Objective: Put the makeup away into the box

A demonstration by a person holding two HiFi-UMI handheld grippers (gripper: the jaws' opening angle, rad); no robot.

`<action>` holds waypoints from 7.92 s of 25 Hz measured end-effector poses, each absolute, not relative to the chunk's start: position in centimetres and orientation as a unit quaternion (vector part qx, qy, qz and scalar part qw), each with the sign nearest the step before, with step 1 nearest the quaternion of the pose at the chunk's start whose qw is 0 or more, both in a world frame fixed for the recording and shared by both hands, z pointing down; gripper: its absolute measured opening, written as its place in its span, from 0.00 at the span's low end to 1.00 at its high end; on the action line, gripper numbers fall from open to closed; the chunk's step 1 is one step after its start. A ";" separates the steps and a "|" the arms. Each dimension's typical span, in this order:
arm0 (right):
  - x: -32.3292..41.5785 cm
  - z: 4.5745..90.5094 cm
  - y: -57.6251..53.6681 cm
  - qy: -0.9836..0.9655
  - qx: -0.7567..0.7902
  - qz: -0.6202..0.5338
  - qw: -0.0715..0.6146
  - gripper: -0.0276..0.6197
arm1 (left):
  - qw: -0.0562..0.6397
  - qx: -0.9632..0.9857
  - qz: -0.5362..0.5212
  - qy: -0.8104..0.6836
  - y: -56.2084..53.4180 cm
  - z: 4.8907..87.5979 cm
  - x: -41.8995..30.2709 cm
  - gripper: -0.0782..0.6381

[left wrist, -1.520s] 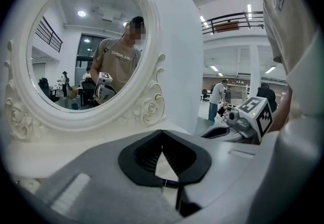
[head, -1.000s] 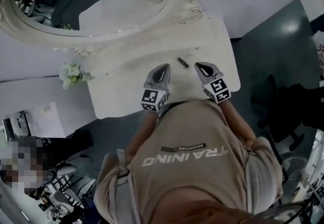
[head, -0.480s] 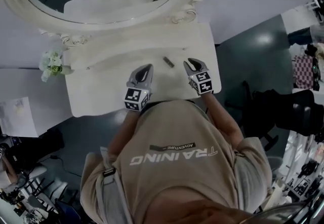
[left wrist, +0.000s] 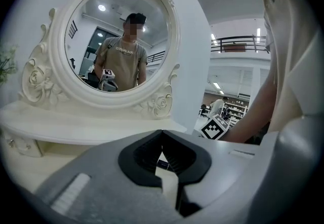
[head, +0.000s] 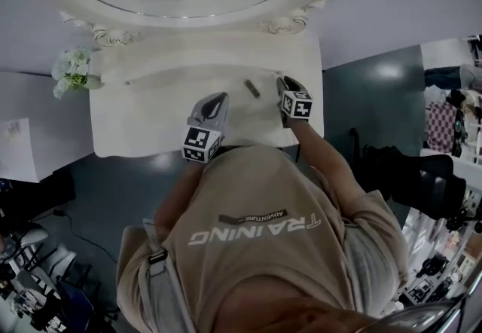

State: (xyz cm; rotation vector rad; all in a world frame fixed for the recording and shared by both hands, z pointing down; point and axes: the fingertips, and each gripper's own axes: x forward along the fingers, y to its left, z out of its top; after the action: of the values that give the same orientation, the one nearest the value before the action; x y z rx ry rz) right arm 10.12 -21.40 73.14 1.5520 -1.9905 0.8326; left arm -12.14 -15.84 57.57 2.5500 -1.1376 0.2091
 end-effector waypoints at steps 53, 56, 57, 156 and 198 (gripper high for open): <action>8.3 74.2 -17.7 -0.713 0.582 0.283 0.271 0.21 | 0.166 0.900 0.123 -0.384 -12.3 58.6 -15.8 0.12; 7.8 74.4 -17.0 -0.714 0.582 0.281 0.270 0.21 | 0.163 0.901 0.126 -0.382 -12.2 58.6 -16.0 0.12; 7.7 74.5 -16.9 -0.715 0.581 0.280 0.269 0.21 | 0.163 0.901 0.126 -0.382 -12.2 58.5 -16.0 0.12; 4.6 64.4 -17.7 -0.865 0.245 -0.014 0.437 0.21 | 0.220 0.885 0.087 -0.402 -13.0 58.9 -15.2 0.12; 7.1 66.7 -20.3 -0.898 0.261 0.028 0.352 0.19 | 0.212 0.889 0.133 -0.384 -15.1 57.7 -7.8 0.12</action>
State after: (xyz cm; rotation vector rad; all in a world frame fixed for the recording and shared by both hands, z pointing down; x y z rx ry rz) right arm 7.14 -20.33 66.69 0.6757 -2.3243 0.0729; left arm -7.80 -15.05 57.67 2.4686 -1.0651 0.3688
